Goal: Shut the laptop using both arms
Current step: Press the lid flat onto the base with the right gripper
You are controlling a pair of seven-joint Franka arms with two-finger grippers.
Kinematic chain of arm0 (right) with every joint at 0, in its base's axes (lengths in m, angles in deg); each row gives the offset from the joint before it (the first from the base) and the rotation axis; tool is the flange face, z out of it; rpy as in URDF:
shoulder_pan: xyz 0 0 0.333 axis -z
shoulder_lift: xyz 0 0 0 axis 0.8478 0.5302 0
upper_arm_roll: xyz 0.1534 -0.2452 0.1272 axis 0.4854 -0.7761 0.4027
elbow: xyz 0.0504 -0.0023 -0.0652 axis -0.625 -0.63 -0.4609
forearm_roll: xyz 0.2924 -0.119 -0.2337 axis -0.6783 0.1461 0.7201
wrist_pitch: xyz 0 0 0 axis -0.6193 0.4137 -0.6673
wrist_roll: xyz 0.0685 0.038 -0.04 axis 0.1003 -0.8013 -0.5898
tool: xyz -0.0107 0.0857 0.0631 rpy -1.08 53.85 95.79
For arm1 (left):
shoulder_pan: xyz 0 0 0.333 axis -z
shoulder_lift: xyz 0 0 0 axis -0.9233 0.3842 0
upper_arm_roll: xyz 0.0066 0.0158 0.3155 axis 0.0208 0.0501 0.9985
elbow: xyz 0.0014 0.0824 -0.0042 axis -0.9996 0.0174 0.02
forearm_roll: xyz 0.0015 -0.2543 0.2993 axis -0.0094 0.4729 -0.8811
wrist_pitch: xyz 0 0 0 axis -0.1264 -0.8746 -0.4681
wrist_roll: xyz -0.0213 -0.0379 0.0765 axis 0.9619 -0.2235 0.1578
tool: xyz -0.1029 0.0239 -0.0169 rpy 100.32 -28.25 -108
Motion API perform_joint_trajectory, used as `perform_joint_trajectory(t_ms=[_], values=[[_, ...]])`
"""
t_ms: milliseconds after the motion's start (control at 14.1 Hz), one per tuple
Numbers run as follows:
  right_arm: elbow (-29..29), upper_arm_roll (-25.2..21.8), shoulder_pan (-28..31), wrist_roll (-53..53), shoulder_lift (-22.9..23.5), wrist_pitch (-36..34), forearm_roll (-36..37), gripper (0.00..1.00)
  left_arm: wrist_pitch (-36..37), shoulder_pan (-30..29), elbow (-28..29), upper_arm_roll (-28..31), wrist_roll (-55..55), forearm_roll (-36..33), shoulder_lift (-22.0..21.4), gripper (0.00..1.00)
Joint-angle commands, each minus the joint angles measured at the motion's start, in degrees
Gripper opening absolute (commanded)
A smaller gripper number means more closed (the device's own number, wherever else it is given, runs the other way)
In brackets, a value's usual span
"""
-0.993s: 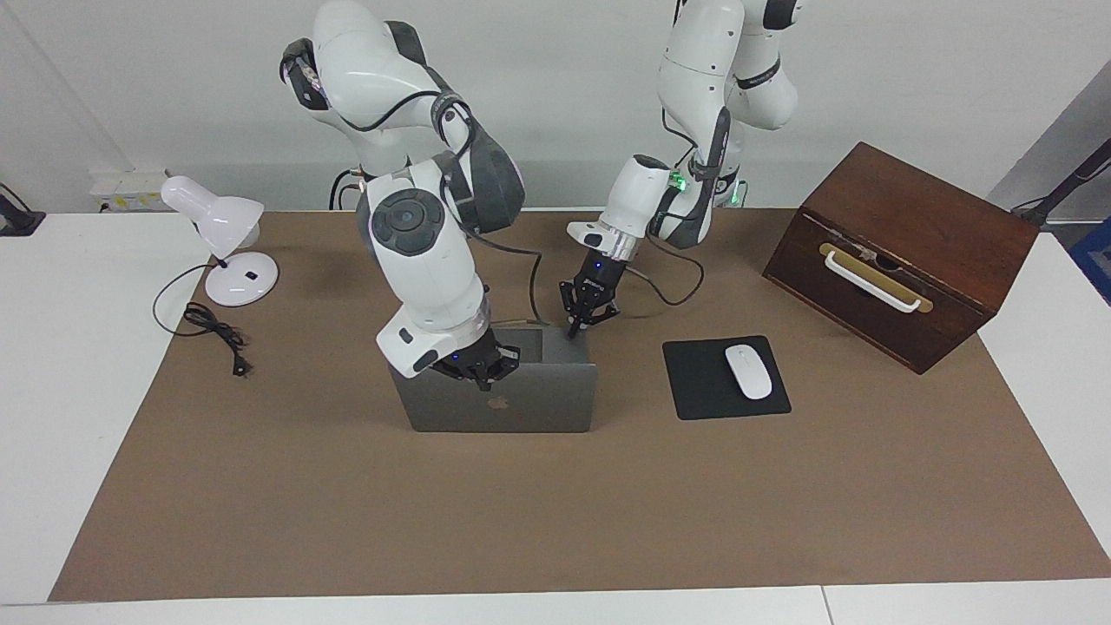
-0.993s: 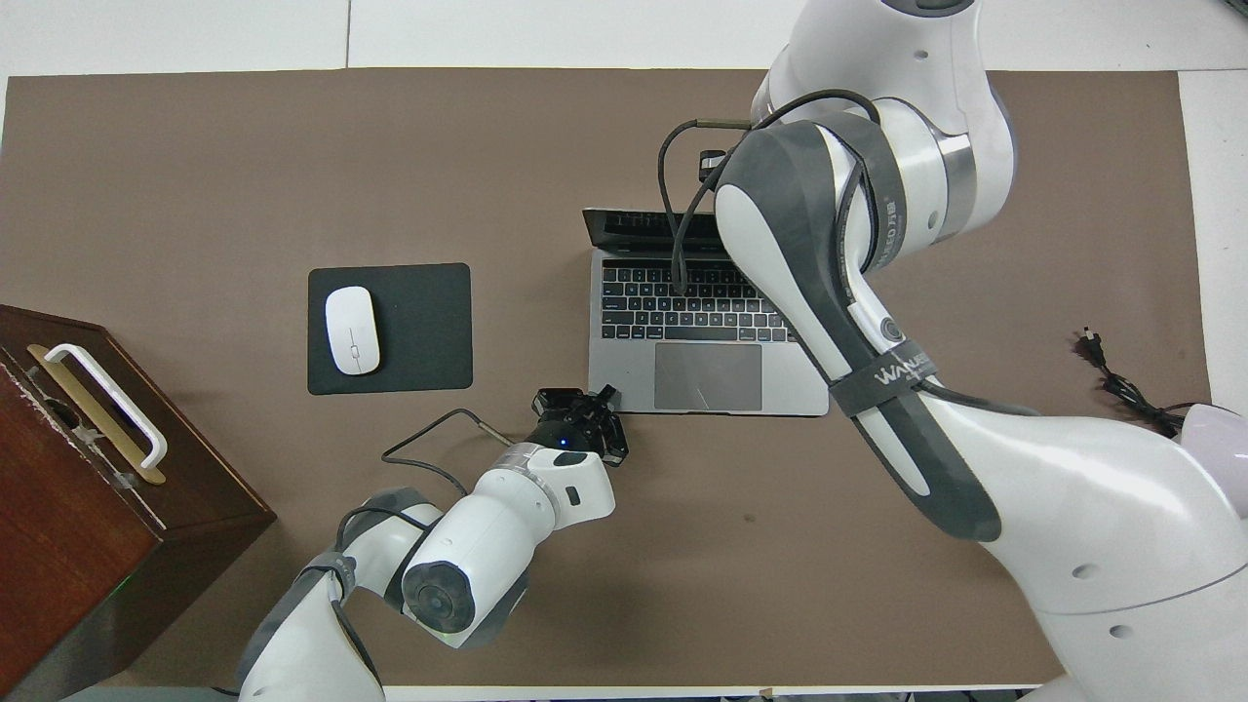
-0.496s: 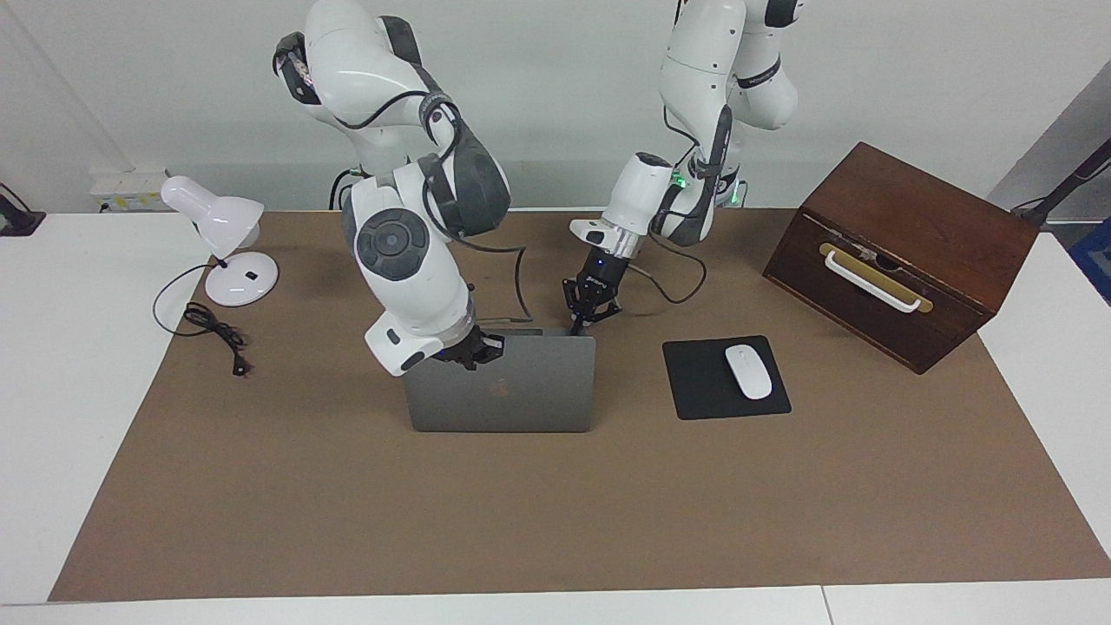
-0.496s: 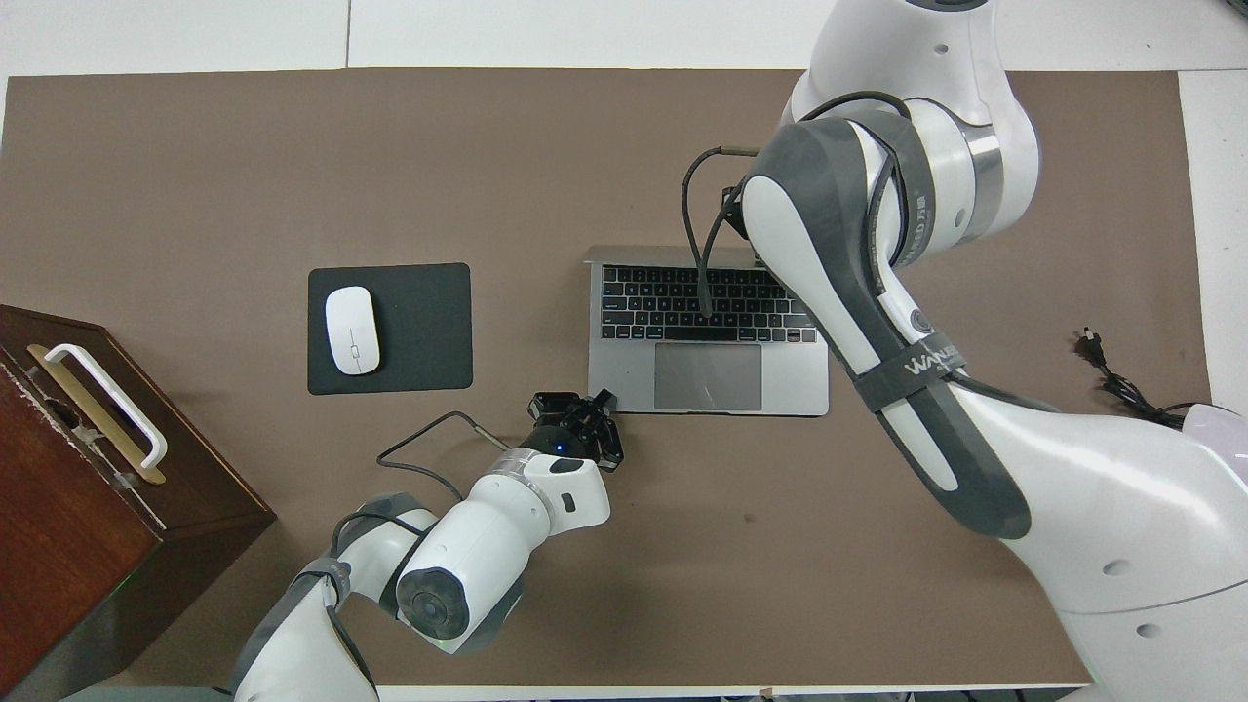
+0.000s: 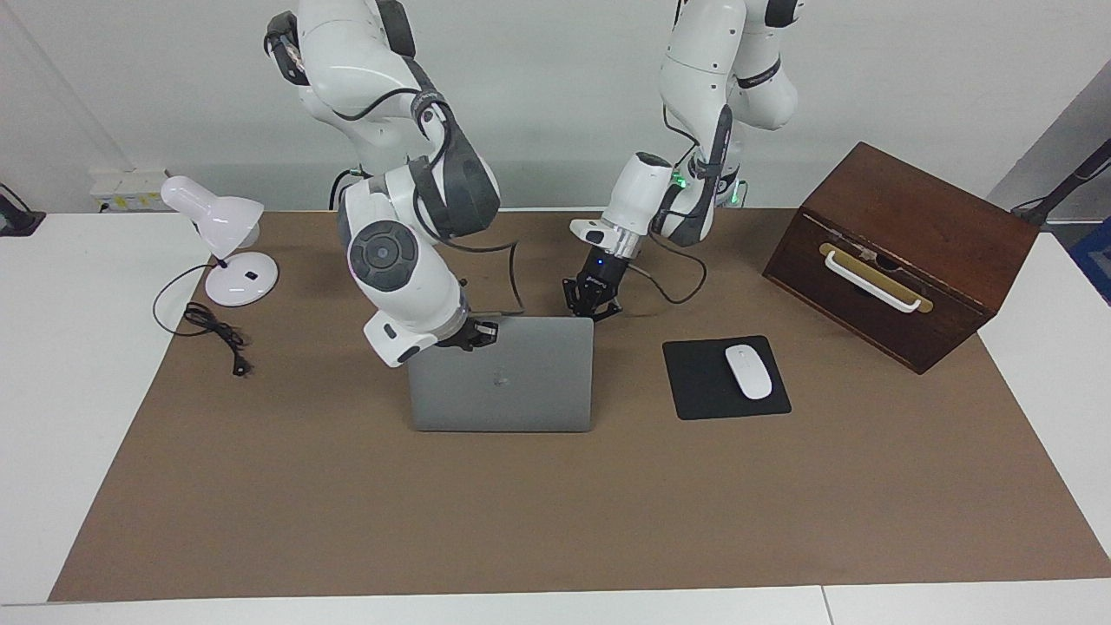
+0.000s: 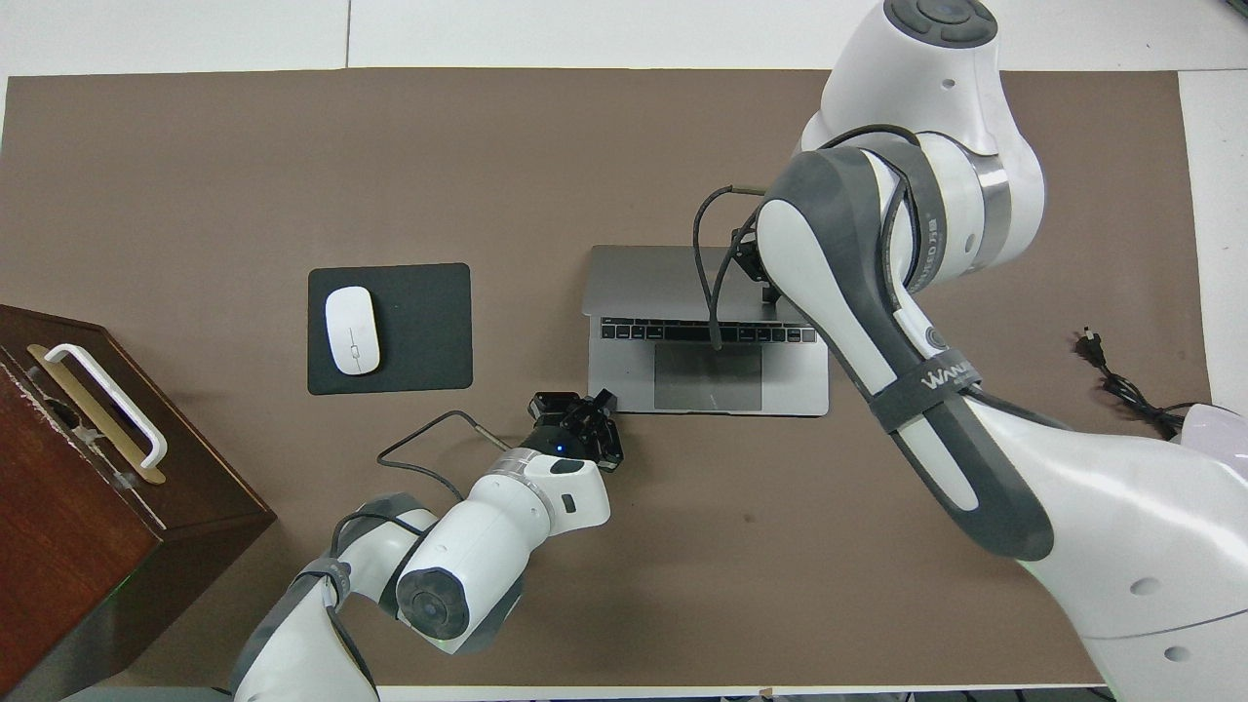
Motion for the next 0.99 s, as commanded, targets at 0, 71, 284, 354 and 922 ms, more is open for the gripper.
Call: perform_joint_trajectory(t_ms=[0,71,284,354,922], values=[[-6.0,0.3,0.6,-0.4,-3.5,2.2,-1.8,0.0,0.8,0.7,3.4,1.1,-1.6,0.9,0.4,0.0],[-7.1,0.3,0.5,-0.4,-3.8,2.9,-1.8,0.0,0.8,0.8,3.4,1.1,-1.6,0.9,0.3,0.0],[-11.5,0.3,0.6,-0.1,-5.5,6.9,-1.8,0.0,0.6,1.0,3.4,1.2,-1.5,1.0,0.6,0.0],[-12.8,0.3,0.6,0.0,-5.9,8.2,-1.8,0.0,0.6,1.0,3.3,1.2,-1.6,1.0,0.6,0.0],[-19.4,0.6,-0.1,0.1,-7.4,15.1,-1.8,0.0,0.6,1.0,3.4,1.2,-1.5,1.0,0.7,0.0]])
